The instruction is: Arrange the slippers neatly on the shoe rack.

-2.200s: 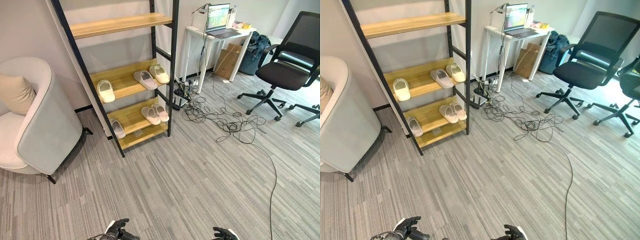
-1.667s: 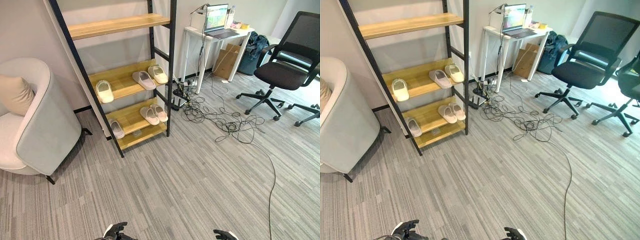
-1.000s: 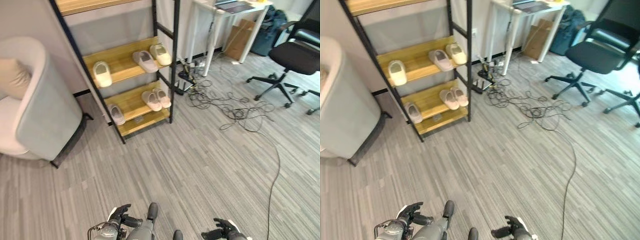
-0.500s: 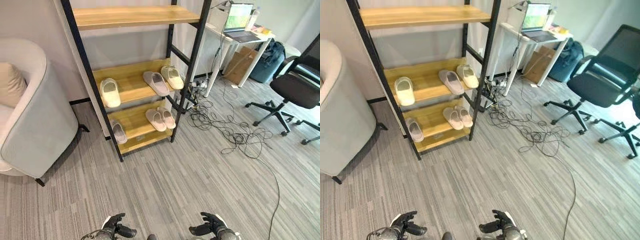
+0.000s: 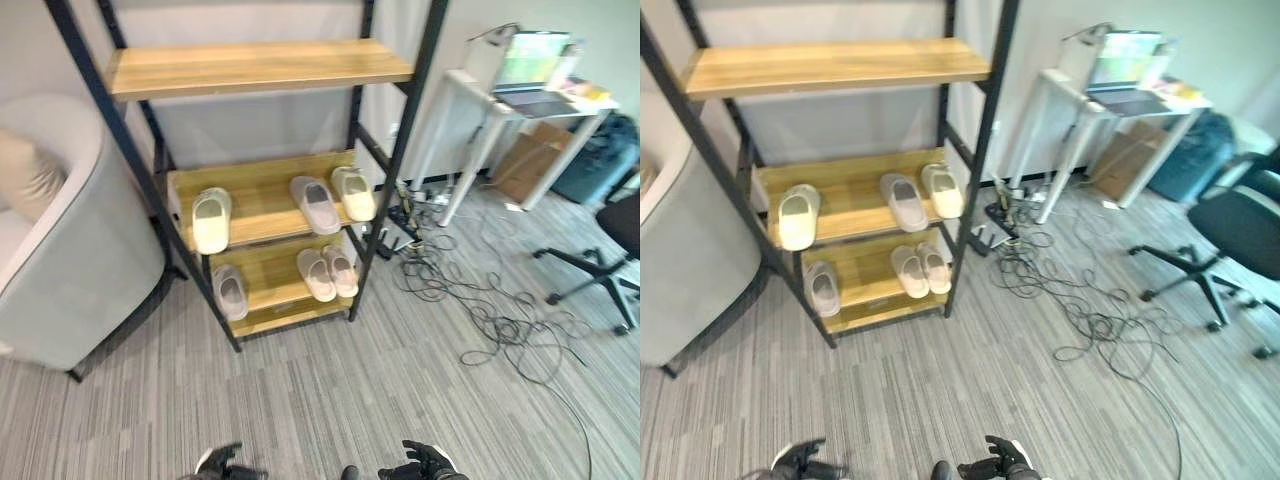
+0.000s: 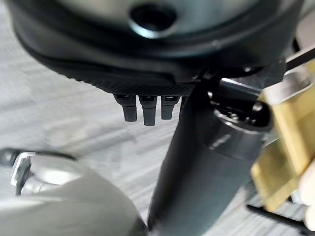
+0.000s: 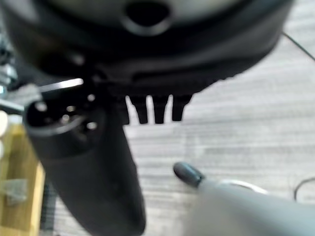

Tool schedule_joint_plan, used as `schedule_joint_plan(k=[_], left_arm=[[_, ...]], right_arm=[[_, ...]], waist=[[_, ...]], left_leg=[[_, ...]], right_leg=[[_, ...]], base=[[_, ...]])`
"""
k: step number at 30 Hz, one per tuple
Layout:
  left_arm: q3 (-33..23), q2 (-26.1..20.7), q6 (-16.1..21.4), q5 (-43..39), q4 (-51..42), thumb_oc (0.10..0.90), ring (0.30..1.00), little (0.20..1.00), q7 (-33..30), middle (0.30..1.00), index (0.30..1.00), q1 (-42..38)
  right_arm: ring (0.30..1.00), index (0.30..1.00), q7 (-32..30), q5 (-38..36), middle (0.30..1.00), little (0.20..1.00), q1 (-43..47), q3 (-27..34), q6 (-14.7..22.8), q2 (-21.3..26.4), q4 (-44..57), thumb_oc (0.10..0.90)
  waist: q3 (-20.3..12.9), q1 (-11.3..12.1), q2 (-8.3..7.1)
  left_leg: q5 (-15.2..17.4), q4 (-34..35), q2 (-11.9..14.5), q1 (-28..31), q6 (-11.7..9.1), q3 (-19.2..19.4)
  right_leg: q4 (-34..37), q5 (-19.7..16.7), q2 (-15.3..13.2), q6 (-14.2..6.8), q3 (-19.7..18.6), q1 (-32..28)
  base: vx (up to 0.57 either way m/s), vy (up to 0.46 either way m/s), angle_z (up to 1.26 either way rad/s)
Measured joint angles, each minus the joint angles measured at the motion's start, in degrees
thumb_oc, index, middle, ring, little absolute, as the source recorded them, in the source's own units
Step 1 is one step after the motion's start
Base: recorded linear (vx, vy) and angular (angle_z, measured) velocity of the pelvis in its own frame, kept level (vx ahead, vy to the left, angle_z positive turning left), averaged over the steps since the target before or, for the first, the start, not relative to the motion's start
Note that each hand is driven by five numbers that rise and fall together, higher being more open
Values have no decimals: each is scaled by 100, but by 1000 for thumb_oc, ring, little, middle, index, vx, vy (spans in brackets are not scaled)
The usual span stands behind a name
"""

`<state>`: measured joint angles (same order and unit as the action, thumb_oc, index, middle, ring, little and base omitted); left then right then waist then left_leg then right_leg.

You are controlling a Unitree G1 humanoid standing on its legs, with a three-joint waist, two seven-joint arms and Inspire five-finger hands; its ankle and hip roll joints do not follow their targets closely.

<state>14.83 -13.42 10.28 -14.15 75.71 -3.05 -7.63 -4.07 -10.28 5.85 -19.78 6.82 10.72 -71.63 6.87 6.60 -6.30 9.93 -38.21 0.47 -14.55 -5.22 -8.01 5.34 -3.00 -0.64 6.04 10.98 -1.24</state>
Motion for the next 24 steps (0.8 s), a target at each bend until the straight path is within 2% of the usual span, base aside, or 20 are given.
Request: schedule_joint_plan(k=[1,2,4,5,6,8,9,10,11,14,15,16,17,18,19,20,21,23,24], left_arm=[[20,-24,3,-6,-38,800,900,900,6,900,900,-108],[24,-24,5,-7,-49,800,900,900,10,900,900,-140],[45,-39,5,0,-66,800,900,900,79,900,900,-164],[58,15,3,-16,-99,800,900,900,122,900,900,-191],[7,45,3,-43,-103,800,900,900,119,900,900,-145],[17,94,2,-27,-100,800,900,900,114,900,900,-44],[15,103,-1,-18,-74,800,900,900,118,900,900,-25],[18,90,-8,0,-8,800,900,900,121,900,900,8],[20,68,-24,38,23,800,900,900,115,900,900,11],[29,73,-36,84,49,800,900,900,135,900,900,39],[93,25,-57,84,79,800,900,900,151,900,900,68],[171,12,-59,81,77,800,900,900,148,900,900,62],[238,10,-59,82,74,800,900,900,149,900,900,58],[264,74,-87,90,129,800,900,900,163,900,900,40],[262,98,-86,90,143,800,900,900,166,900,900,59],[273,95,-67,93,136,800,900,900,181,900,900,85],[286,87,-51,97,134,800,900,900,213,900,900,129],[290,53,-71,104,208,800,900,900,217,900,900,235],[293,12,-70,115,205,800,900,900,219,900,900,313]], right_arm=[[900,900,-11,-14,900,900,45,-9,-4,6,-11,800],[900,900,-14,-15,900,900,61,-16,-4,23,-9,800],[900,900,-16,-24,900,900,74,-11,-7,39,-21,800],[900,900,-14,-27,900,900,87,-3,0,132,-18,800],[900,900,-13,-27,900,900,64,-6,1,155,-15,800],[900,900,-10,-28,900,900,-34,5,0,181,-11,800],[900,900,-11,-29,900,900,-90,6,-4,183,-20,800],[900,900,-2,-28,900,900,-132,4,-7,155,-30,800],[900,900,7,-27,900,900,-154,6,-7,113,-40,800],[900,900,21,-22,900,900,-142,13,-8,46,-17,800],[900,900,39,-20,900,900,-138,8,17,-111,57,800],[900,900,72,-19,900,900,-39,11,19,-177,57,800],[900,900,87,-19,900,900,-28,11,19,-178,61,800],[900,900,93,-27,900,900,-11,62,35,-163,212,800],[900,900,103,-28,900,900,-73,37,54,-158,239,800],[900,900,126,-28,900,900,-112,17,54,-163,234,800],[900,900,148,-29,900,900,-136,-2,42,-173,229,800],[900,900,139,-31,900,900,-140,5,44,-167,213,800],[900,900,143,-31,900,900,-149,12,32,-167,207,800]], waist=[[103,-35,-41],[119,-46,-46],[170,-104,-31],[233,-106,89],[218,-108,162],[177,-111,263],[144,-134,311],[118,-135,269],[69,-166,185],[26,-219,229],[-91,-245,188],[-172,-191,69],[-169,-168,100],[-145,-261,368],[-180,-320,452],[-205,-323,461],[-207,-211,406],[-279,-316,285],[-287,-285,232]], left_leg=[[-5,378,73,-154,0,198],[-31,827,80,-218,-3,239],[-198,2193,51,-247,59,571],[-792,3122,14,-221,54,685],[-1013,3346,1,-216,37,780],[-1189,3481,8,-20,255,1058],[-1590,3553,-31,153,532,1058],[-1815,3576,-120,278,713,1073],[-1767,3659,-252,424,779,1083],[-1674,3988,-338,901,956,1035],[-1526,4050,-513,1188,1149,869],[-1429,4050,-720,1330,1281,744],[-1376,4043,-742,1389,1332,712],[-1173,3947,-671,1568,1346,191],[-1236,3982,-612,1612,1296,94],[-1227,4004,-618,1685,1250,69],[-1198,4108,-701,1825,1205,2],[-1154,4159,-810,1885,1190,-249],[-1120,4188,-839,1973,1185,-271]], right_leg=[[-1,38,-6,-32,104,-101],[5,92,-6,-65,173,-148],[44,313,-17,-254,297,-274],[39,311,29,-298,353,-375],[28,358,53,-352,352,-453],[-8,513,76,-516,287,-669],[-9,623,59,-628,266,-836],[-44,711,-7,-731,217,-962],[-252,817,-132,-839,192,-947],[-1559,1067,-370,-1104,157,-624],[-3735,1389,-810,-1486,1,387],[-4173,1431,-1061,-1555,-104,871],[-4218,1429,-1060,-1556,-145,986],[-4012,1532,-521,-1305,-622,1194],[-3658,1527,-358,-1312,-695,1172],[-3294,1503,-277,-1314,-657,1261],[-2841,1410,-244,-1222,-698,1462],[-1866,984,-208,-1071,-806,1515],[-1682,748,-193,-1046,-785,1570]], base=[[272,70,39],[273,68,40],[210,98,28],[224,121,6],[211,137,-7],[176,137,-14],[212,163,-22],[209,172,-16],[205,198,-2],[142,177,18],[229,185,70],[301,136,78],[298,82,97],[206,-38,100],[117,-59,120],[107,-77,78],[77,-67,72],[64,-65,74],[37,-86,43]])
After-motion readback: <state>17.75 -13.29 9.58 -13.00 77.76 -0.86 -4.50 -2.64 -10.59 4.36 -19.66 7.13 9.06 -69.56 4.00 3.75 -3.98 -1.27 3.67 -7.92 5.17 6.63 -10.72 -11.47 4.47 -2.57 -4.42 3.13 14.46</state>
